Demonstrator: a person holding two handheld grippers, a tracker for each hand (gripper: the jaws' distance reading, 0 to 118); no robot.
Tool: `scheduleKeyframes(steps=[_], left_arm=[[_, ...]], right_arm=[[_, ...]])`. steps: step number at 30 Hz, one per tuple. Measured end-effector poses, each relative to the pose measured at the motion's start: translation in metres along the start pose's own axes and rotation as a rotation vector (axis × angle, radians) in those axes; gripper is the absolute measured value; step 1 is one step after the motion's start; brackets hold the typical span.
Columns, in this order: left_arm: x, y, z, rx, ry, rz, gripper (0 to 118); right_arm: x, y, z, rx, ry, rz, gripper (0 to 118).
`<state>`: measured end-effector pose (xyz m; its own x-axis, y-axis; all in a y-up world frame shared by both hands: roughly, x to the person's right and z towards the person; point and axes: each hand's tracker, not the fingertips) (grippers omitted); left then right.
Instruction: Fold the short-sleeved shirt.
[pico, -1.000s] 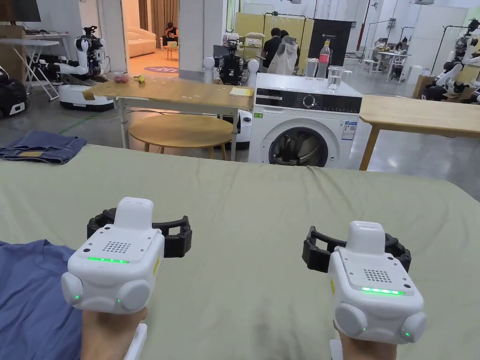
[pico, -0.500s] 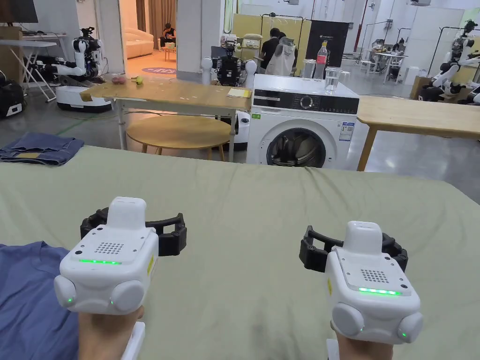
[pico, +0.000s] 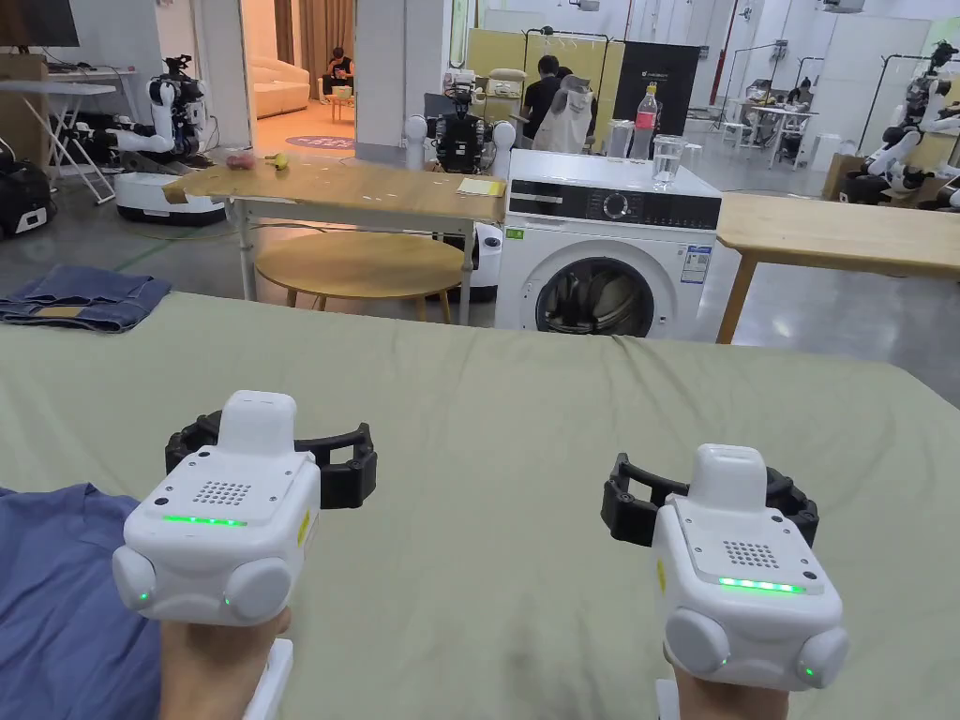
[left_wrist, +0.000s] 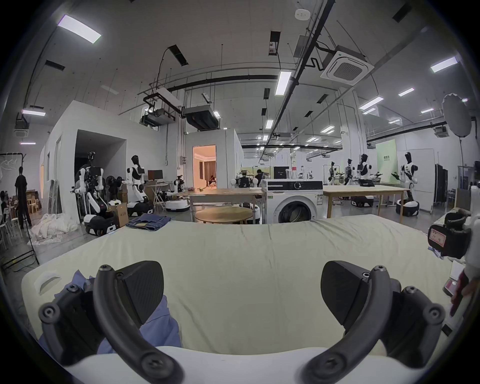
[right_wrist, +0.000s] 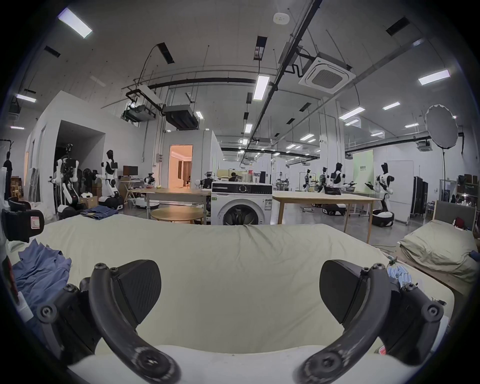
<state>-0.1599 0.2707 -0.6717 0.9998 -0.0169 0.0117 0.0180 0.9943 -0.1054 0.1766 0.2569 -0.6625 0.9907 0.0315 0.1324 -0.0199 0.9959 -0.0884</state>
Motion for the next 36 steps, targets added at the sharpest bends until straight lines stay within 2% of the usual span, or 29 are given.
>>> scheduleKeyframes(steps=[13, 25, 36], left_arm=[[0.0007, 0.0000, -0.0015, -0.006, -0.006, -0.008, 118], [-0.0012, 0.0035, -0.0001, 0.009, -0.004, -0.014, 118], [-0.0078, 0.0048, 0.0014, 0.008, 0.010, 0.004, 118]], right_arm=[[-0.0009, 0.0027, -0.0007, 0.001, -0.002, -0.013, 118], [-0.0037, 0.0028, 0.0005, 0.001, 0.007, 0.018, 118], [-0.0023, 0.0043, 0.0022, 0.014, -0.001, 0.015, 118]])
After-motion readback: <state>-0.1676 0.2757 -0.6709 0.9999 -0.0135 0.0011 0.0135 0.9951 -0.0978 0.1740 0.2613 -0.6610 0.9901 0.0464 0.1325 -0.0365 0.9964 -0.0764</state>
